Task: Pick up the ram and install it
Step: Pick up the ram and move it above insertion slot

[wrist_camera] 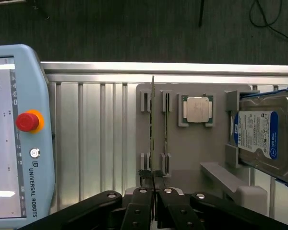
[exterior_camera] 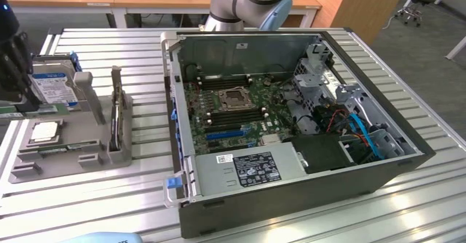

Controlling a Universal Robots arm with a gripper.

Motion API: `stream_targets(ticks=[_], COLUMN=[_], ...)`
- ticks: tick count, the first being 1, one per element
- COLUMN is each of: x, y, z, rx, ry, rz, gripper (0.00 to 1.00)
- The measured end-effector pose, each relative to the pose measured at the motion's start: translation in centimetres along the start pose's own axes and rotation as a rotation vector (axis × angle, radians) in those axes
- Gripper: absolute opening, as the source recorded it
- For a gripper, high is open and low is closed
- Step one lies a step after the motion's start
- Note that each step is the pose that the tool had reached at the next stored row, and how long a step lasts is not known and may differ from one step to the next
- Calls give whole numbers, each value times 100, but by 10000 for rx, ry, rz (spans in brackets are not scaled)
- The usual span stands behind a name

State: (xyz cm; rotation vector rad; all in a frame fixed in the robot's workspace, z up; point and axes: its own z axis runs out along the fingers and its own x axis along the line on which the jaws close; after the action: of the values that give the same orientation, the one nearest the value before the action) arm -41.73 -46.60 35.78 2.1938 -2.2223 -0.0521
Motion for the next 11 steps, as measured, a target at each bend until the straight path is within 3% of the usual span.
stream_targets(ticks=[11], x=[-3], y=[11], z=[-298], rx=[1], ry=[0], rz=[0], gripper=[12])
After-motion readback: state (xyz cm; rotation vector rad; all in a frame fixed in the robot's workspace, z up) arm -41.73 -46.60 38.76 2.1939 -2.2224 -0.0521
